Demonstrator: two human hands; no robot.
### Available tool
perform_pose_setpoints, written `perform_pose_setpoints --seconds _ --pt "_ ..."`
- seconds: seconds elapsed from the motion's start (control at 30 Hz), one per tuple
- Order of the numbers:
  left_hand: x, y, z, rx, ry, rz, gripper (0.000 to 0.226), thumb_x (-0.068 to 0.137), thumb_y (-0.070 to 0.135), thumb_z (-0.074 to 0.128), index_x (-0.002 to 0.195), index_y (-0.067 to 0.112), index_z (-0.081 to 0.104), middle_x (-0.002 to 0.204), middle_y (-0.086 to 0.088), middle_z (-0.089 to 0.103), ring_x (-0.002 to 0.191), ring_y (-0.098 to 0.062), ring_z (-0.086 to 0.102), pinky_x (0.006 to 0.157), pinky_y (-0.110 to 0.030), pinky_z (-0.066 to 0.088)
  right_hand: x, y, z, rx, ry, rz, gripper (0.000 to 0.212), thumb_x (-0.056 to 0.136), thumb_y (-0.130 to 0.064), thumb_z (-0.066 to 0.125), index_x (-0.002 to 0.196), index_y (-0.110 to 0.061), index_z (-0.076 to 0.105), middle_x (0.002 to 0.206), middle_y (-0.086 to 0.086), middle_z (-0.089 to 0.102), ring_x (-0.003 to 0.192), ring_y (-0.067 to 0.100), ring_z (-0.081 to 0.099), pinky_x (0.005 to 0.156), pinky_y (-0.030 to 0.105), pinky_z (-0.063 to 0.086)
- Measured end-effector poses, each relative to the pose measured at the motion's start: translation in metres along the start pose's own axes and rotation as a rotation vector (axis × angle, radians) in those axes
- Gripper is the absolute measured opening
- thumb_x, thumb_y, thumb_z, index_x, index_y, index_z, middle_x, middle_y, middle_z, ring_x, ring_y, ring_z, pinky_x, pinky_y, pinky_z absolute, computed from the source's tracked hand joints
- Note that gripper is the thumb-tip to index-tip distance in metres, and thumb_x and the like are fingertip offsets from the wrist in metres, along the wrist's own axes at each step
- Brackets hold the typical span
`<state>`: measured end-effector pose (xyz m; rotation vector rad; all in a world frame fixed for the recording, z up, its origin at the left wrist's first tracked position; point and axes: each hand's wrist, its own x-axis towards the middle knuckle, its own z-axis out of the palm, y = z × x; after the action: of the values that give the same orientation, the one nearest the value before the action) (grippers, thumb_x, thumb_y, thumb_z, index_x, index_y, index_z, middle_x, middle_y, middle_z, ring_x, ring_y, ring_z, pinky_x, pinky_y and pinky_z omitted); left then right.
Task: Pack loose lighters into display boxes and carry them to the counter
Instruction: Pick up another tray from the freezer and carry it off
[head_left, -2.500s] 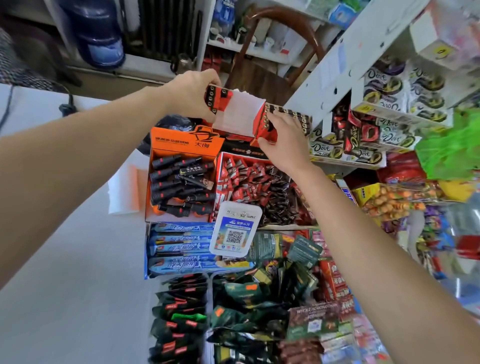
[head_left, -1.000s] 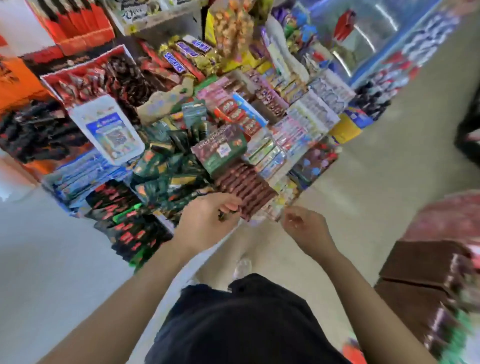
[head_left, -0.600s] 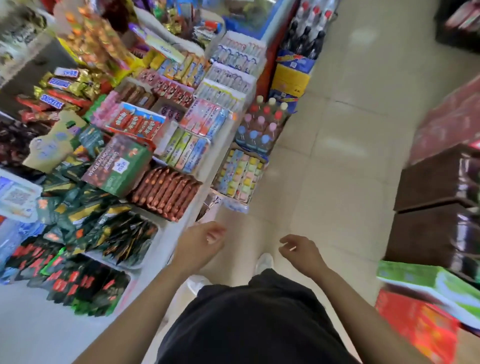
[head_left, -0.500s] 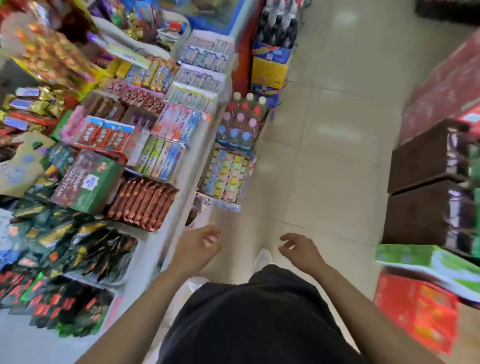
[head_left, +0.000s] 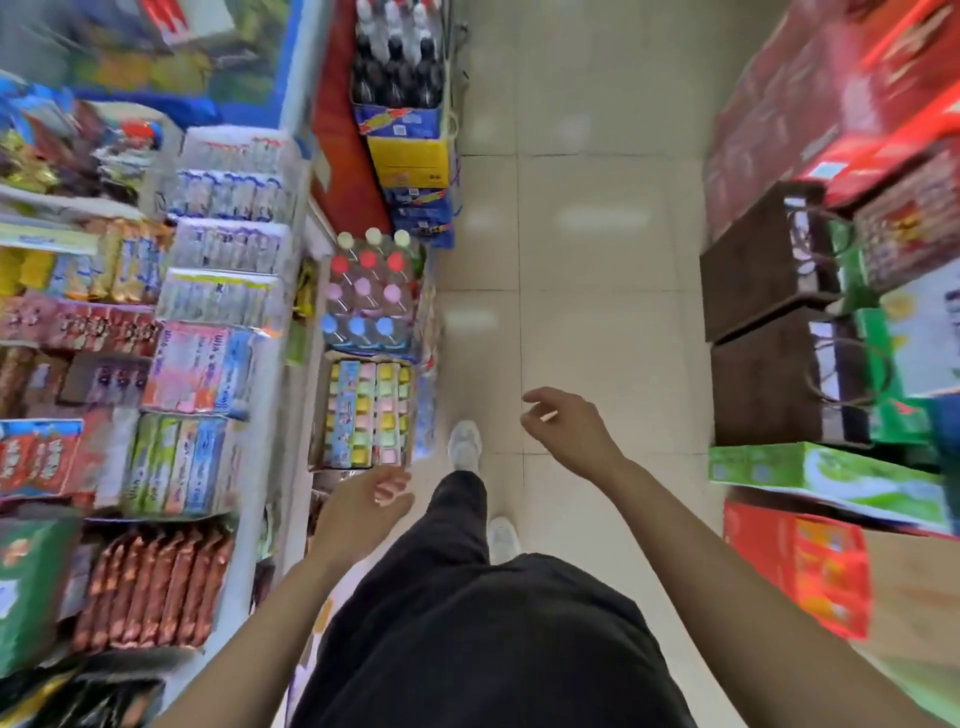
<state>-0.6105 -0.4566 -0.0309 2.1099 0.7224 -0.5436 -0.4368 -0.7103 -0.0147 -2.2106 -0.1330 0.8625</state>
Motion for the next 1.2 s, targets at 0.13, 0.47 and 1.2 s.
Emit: perform_pose_setpoints --seconds 0.13,0.47,1.2 --pt "0.061 0.029 -0.018 -0.034 -0.015 0.016 0.016 0.086 0.033 0.074 0.102 0.035 0.071 0.096 0.020 0.071 0.086 0.004 0.065 0.075 -0.020 0.048 0.047 -0.020 -0.028 -0.011 0.012 0.015 0.030 0.093 -0.033 0.065 0.122 -0.026 0.066 0.101 -0.009 0.070 0.088 0.011 0.067 0.082 0.029 0.053" --pt "0.229 0.144 -0.098 -0.063 -0.024 0.202 0.024 0.077 0.037 0.068 0.099 0.030 0.074 0.092 0.020 0.072 0.091 0.002 0.066 0.086 -0.030 0.054 0.140 -0.033 -0.097 -0.047 0.063 0.269 0.029 0.092 -0.031 0.065 0.120 -0.024 0.069 0.102 -0.004 0.069 0.095 0.015 0.064 0.091 0.030 0.049" --pt "0.492 0.284 -0.232 -0.053 0.122 -0.104 0.019 0.082 0.025 0.080 0.100 0.026 0.075 0.091 0.019 0.071 0.084 0.002 0.066 0.074 -0.014 0.046 0.529 -0.229 -0.253 -0.141 -0.164 -0.037 0.029 0.091 -0.026 0.064 0.119 -0.022 0.069 0.097 -0.006 0.071 0.094 0.016 0.064 0.091 0.034 0.051"
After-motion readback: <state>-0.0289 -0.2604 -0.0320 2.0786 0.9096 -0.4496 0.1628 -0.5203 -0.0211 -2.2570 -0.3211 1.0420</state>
